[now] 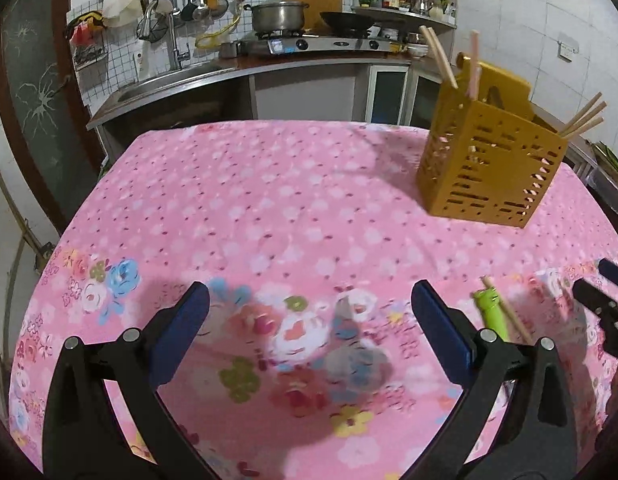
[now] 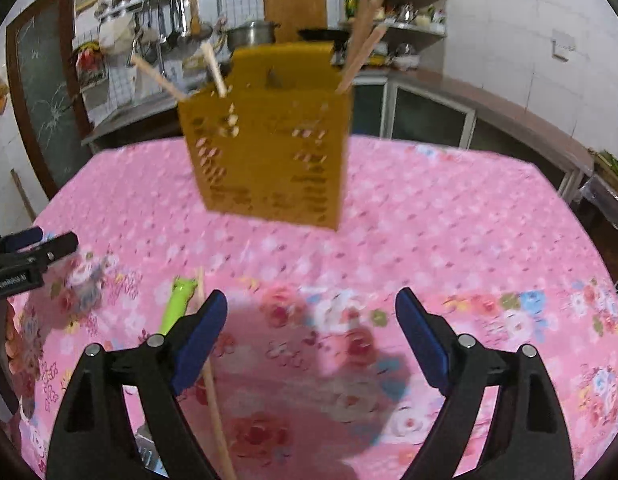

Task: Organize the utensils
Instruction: 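Close the right tool on a wooden chopstick while the left tool grasps the green frog-handled fork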

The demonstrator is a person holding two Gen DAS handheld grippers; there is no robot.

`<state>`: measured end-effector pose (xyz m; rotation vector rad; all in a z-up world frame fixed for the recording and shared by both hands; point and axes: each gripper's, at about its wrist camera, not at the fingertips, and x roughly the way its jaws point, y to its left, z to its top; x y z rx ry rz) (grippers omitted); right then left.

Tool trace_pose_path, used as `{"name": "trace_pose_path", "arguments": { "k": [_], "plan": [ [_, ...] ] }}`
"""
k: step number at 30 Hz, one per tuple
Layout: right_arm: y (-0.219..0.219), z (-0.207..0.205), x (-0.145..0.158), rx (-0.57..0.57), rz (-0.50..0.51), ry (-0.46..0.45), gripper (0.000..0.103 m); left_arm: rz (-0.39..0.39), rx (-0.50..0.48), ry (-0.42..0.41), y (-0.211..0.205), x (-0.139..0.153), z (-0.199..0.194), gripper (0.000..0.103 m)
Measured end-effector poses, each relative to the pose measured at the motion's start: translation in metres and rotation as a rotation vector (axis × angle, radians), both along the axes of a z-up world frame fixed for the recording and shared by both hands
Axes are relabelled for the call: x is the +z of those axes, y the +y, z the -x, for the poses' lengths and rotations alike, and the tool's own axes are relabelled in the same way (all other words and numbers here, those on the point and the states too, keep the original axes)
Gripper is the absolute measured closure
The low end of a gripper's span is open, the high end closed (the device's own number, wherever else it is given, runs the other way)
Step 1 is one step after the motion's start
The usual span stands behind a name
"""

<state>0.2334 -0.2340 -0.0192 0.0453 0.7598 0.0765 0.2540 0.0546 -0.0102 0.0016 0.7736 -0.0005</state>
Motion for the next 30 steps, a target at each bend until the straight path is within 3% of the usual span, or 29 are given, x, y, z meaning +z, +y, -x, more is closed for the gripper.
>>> {"name": "trace_pose_path", "arguments": {
  "k": [2,5,12,23,27,30],
  "plan": [
    [0.008,-0.005,-0.008,0.026,-0.02,0.037,0.022,0.011,0.002,0.011,0.008,-0.003,0.001,0.005],
    [0.022,-0.011,-0.019,0.063,-0.017,0.085,0.037,0.017,0.003,0.022,0.014,-0.006,0.002,0.005],
    [0.053,-0.021,-0.029,0.123,0.001,0.14,0.057,0.01,-0.011,0.047,0.009,-0.013,0.001,0.006],
    [0.071,-0.03,-0.036,0.147,0.04,0.162,0.069,0.044,-0.017,0.068,0.002,-0.016,0.0,0.01],
    [0.073,-0.034,-0.036,0.135,0.052,0.152,0.091,0.051,-0.018,0.077,-0.004,-0.018,-0.001,0.011],
    [0.065,-0.038,-0.036,0.115,0.031,0.161,0.097,0.056,-0.025,0.086,-0.01,-0.02,-0.001,0.011]
  ]
}}
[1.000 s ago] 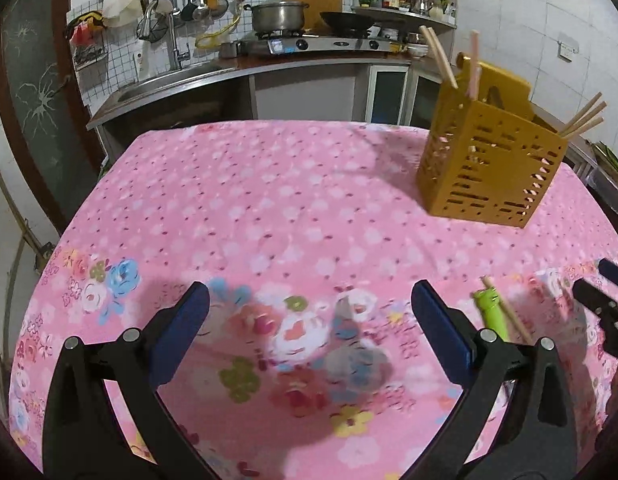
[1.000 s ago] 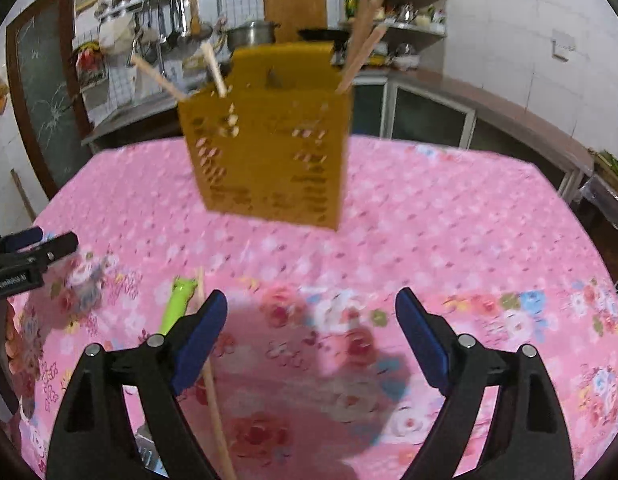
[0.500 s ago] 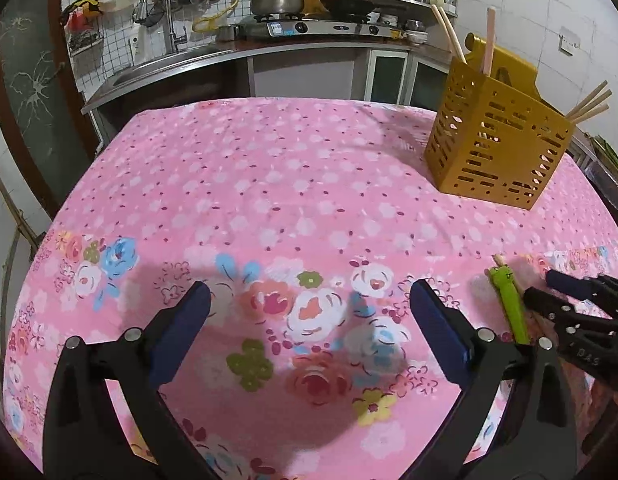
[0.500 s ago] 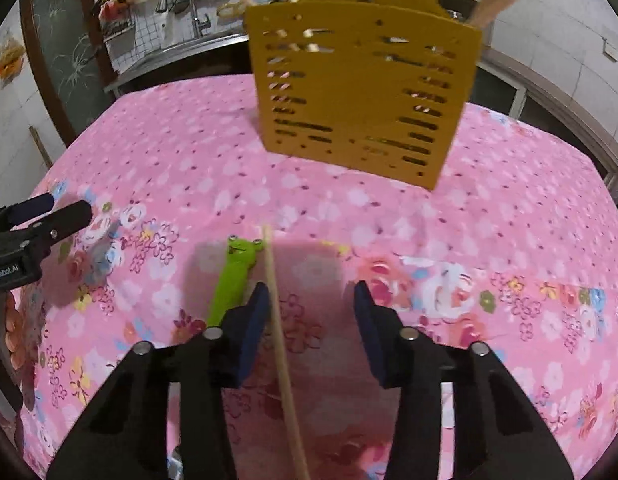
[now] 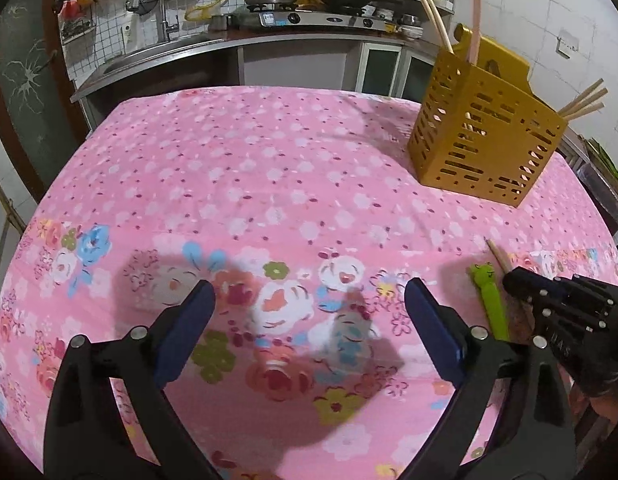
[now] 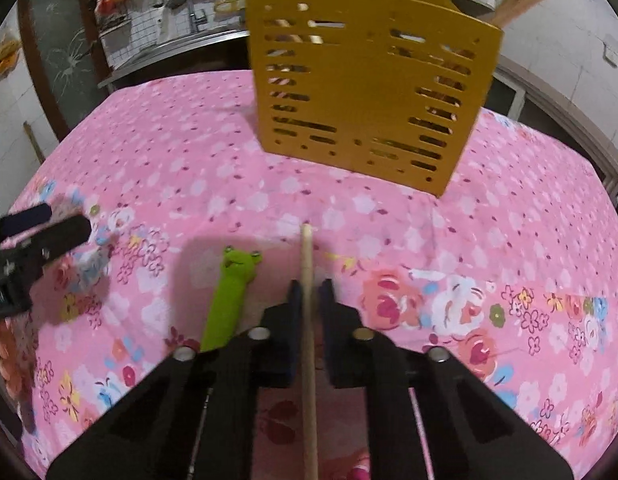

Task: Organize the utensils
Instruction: 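Close the right tool on a wooden chopstick while the left tool grasps the green frog-handled fork, then lift the fork and chopstick with both tools and carry them above the yellow holder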

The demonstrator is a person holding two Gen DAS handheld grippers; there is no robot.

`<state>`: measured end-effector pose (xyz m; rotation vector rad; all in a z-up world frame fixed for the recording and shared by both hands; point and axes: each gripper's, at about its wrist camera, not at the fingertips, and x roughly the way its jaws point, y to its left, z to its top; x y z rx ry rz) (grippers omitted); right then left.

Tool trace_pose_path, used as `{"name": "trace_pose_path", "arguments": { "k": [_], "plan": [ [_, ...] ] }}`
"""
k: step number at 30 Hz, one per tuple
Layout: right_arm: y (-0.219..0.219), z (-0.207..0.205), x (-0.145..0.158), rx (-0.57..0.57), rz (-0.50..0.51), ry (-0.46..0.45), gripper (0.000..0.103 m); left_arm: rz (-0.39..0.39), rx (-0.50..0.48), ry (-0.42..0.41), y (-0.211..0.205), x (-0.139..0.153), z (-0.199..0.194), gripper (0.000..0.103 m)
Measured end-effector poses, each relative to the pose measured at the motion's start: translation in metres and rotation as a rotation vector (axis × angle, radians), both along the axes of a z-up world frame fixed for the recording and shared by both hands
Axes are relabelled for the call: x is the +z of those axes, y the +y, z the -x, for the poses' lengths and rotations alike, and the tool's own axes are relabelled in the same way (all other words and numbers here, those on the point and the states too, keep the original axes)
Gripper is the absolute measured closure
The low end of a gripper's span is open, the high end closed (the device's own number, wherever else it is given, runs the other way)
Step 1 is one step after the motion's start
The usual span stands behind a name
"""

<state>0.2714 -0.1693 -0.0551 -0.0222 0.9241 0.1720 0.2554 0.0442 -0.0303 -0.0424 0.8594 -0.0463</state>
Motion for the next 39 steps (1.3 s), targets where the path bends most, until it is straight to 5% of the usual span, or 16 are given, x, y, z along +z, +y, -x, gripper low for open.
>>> {"name": "trace_pose_path", "arguments": {
  "k": [12,18,31,39],
  "plan": [
    [-0.067,0.005,0.002,-0.14,0.003,0.034,0.097,0.024,-0.066,0.059,-0.054,-0.003,-0.007,0.018],
    [-0.103,0.005,-0.002,-0.2,-0.03,0.059,0.097,0.043,-0.11,0.122,-0.086,-0.008,-0.012,0.034],
    [-0.109,-0.014,-0.002,-0.19,-0.067,0.141,0.097,0.022,-0.161,0.233,-0.124,-0.02,-0.038,0.081],
    [-0.111,-0.013,0.005,-0.197,-0.092,0.14,0.097,0.042,-0.167,0.23,-0.121,-0.018,-0.043,0.085]
  ]
}}
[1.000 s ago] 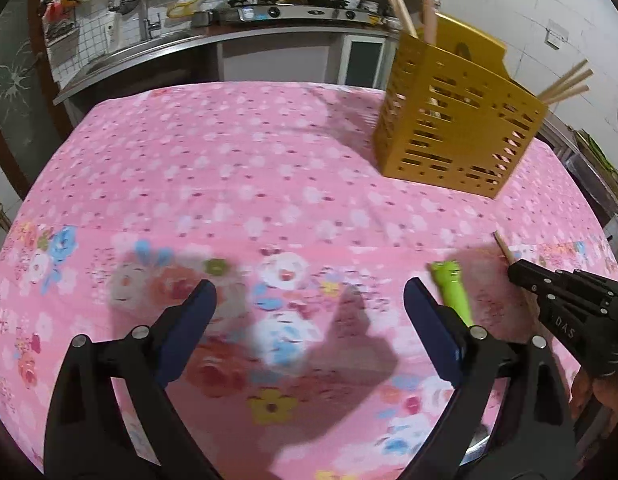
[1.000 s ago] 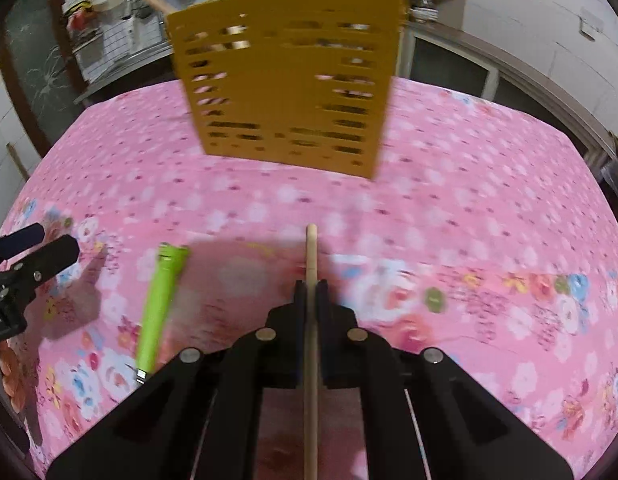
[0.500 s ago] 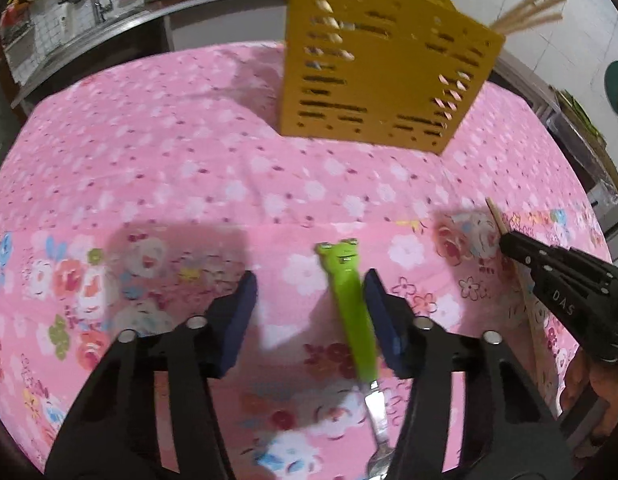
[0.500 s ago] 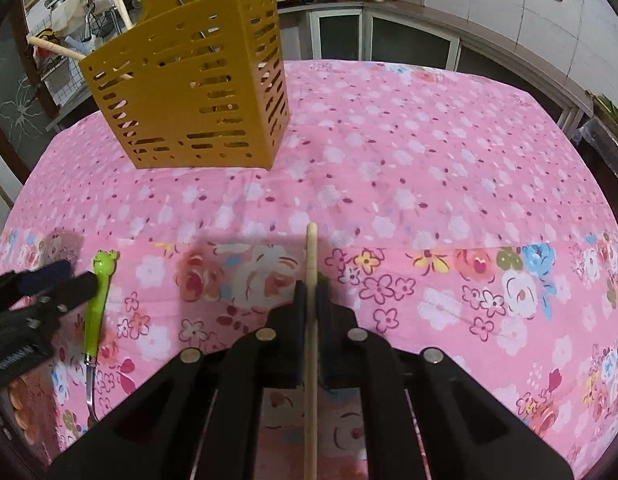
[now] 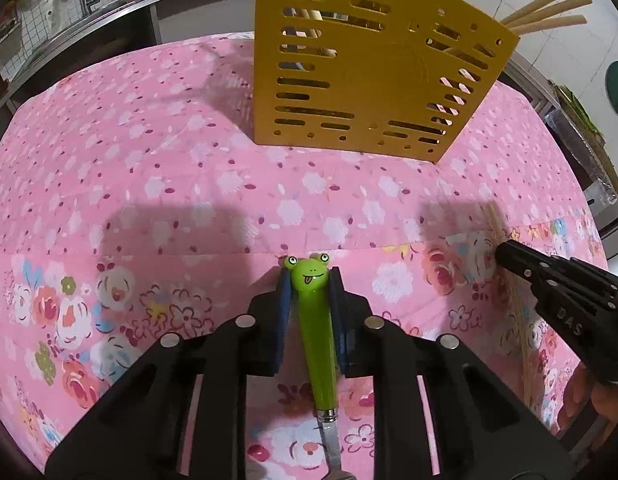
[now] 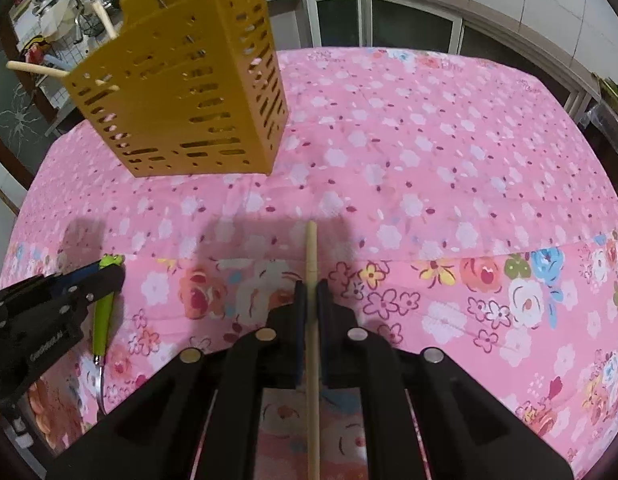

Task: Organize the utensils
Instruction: 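Lift the fork and chopstick with both tools and carry them above the yellow holder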

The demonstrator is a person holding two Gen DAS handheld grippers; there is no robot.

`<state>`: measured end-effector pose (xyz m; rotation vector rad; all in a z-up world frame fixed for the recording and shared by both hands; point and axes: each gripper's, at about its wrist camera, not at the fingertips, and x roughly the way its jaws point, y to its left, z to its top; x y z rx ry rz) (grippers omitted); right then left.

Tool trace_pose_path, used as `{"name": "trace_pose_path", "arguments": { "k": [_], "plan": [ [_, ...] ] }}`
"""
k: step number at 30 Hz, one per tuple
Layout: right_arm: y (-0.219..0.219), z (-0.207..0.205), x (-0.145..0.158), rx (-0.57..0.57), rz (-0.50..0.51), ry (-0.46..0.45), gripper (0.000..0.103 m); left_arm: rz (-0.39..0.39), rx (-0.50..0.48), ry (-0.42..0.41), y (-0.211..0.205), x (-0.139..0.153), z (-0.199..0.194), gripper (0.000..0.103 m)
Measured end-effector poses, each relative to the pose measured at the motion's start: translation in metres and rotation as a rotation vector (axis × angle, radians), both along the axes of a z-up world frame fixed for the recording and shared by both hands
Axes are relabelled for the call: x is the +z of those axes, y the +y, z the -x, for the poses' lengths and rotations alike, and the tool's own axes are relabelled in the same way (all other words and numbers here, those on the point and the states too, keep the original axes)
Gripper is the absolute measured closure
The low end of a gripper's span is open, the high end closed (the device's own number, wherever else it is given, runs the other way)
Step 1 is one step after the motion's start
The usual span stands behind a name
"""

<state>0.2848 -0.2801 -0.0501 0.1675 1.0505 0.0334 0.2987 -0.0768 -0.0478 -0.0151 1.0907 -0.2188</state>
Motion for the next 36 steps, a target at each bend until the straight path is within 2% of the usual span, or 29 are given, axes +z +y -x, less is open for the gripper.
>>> {"name": "trace_pose_path", "arguments": {
  "k": [5,15,26,36],
  "plan": [
    [-0.005,0.016,0.017,0.004,-0.023,-0.068,0.097,0.029,0.015,-0.039,0.01,0.011,0.007,0.085],
    [-0.004,0.042,0.057,0.016,-0.006,-0.217,0.097,0.012,0.028,-0.214,0.025,0.056,0.036,0.085],
    [-0.002,0.059,0.094,0.002,0.018,-0.332,0.097,0.013,0.04,-0.379,0.045,0.106,0.06,0.085],
    [-0.002,0.071,0.128,-0.013,0.02,-0.445,0.097,0.012,0.04,-0.461,0.048,0.131,0.068,0.085]
  ]
}}
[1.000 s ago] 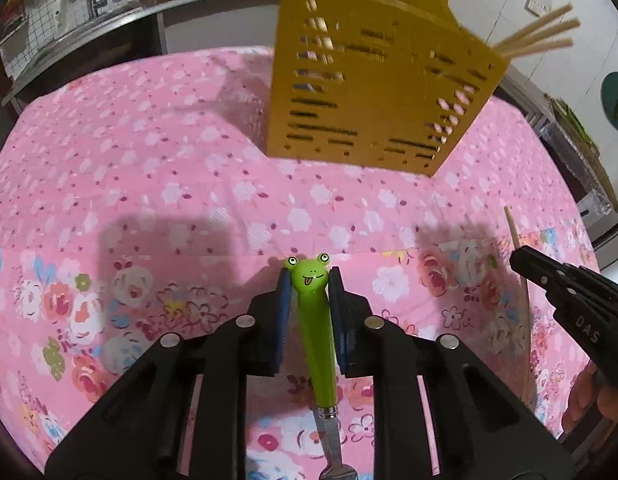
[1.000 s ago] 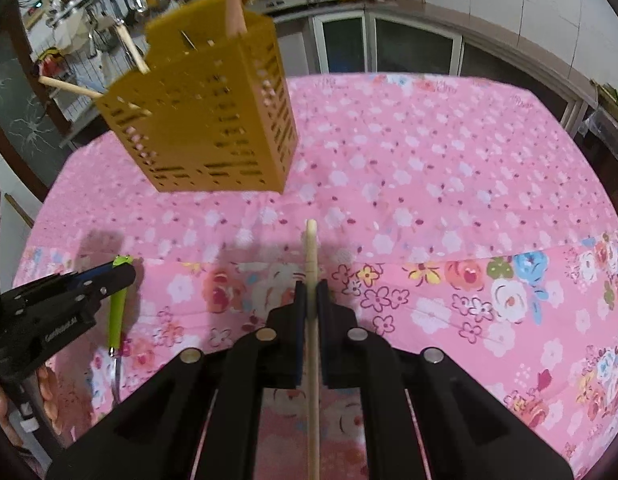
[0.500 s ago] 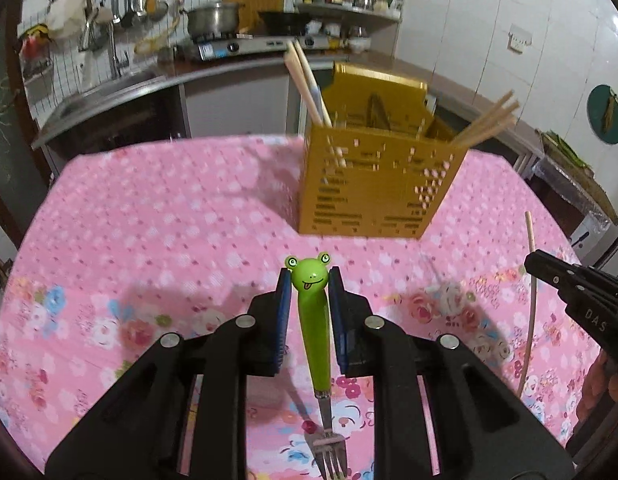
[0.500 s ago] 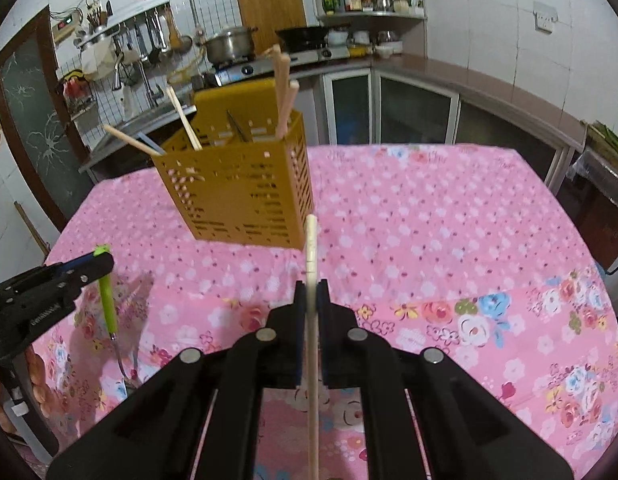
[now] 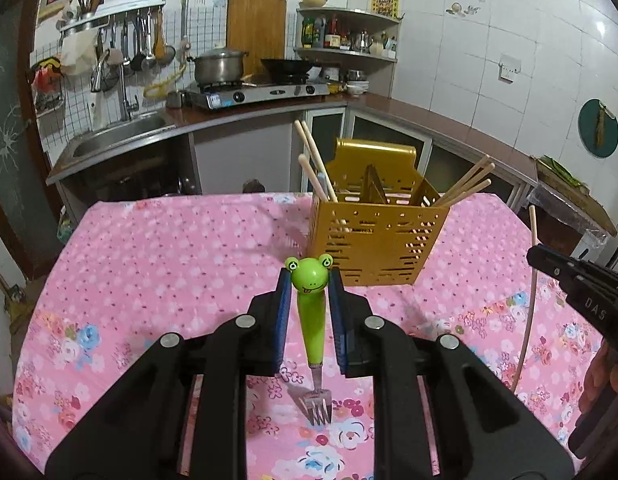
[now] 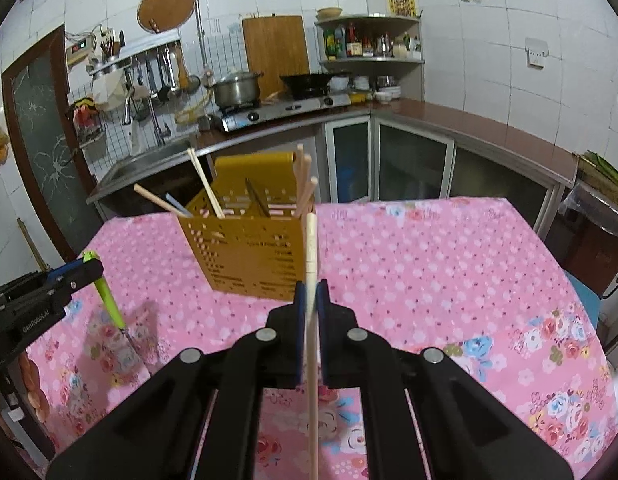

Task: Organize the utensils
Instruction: 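Lift the fork and chopstick with both tools and carry them above the yellow holder, then lower the fork and chopstick into the yellow holder and open both tools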

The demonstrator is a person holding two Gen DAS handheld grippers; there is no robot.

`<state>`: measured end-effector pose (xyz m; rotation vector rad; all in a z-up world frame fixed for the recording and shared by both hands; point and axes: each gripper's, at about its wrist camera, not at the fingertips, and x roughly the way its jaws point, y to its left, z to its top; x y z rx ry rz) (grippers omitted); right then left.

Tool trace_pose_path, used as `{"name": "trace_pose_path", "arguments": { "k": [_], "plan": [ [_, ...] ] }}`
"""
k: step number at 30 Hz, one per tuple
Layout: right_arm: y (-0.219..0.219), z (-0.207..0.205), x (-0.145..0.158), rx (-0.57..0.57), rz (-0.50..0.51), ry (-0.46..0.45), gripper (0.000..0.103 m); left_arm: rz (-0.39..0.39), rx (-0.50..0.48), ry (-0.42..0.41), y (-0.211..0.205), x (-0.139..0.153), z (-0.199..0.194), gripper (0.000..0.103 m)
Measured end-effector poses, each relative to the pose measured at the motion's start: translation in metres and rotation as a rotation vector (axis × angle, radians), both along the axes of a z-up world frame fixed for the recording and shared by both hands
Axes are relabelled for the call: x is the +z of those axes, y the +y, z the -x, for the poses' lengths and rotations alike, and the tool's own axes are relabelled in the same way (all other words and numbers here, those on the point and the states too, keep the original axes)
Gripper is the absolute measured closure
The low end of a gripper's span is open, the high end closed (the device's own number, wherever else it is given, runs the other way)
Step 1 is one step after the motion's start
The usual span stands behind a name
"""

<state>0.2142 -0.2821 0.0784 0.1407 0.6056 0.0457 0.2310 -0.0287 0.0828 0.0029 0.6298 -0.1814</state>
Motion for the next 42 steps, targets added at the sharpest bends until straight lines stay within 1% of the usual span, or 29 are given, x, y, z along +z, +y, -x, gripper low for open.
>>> {"name": "trace_pose_path", "arguments": {
  "k": [6,10,17,27,33,35,38,42],
  "plan": [
    [-0.001,0.003,0.017,-0.017,-0.014,-0.077,0.097,0.021,-0.005,-0.017,0.004,0.01,0.0,0.085],
    [0.001,0.0,0.027,-0.021,-0.014,-0.11,0.097,0.033,-0.005,-0.036,0.005,0.022,0.001,0.085],
    [0.002,-0.006,0.051,-0.025,-0.034,-0.186,0.097,0.046,-0.012,-0.097,0.005,0.059,0.002,0.085],
    [0.011,-0.032,0.093,-0.028,-0.058,-0.352,0.097,0.062,-0.025,-0.19,-0.005,0.114,-0.01,0.085],
    [0.019,-0.052,0.111,-0.04,-0.076,-0.456,0.097,0.053,-0.027,-0.264,-0.02,0.136,-0.026,0.085],
    [0.023,-0.058,0.114,-0.043,-0.075,-0.504,0.097,0.055,-0.029,-0.291,-0.024,0.141,-0.035,0.085],
    [0.029,-0.07,0.114,-0.059,-0.046,-0.563,0.097,0.046,-0.034,-0.31,-0.033,0.139,-0.05,0.085],
    [0.027,-0.088,0.104,-0.08,-0.048,-0.583,0.097,0.037,-0.037,-0.33,-0.045,0.124,-0.074,0.085]
  ]
}}
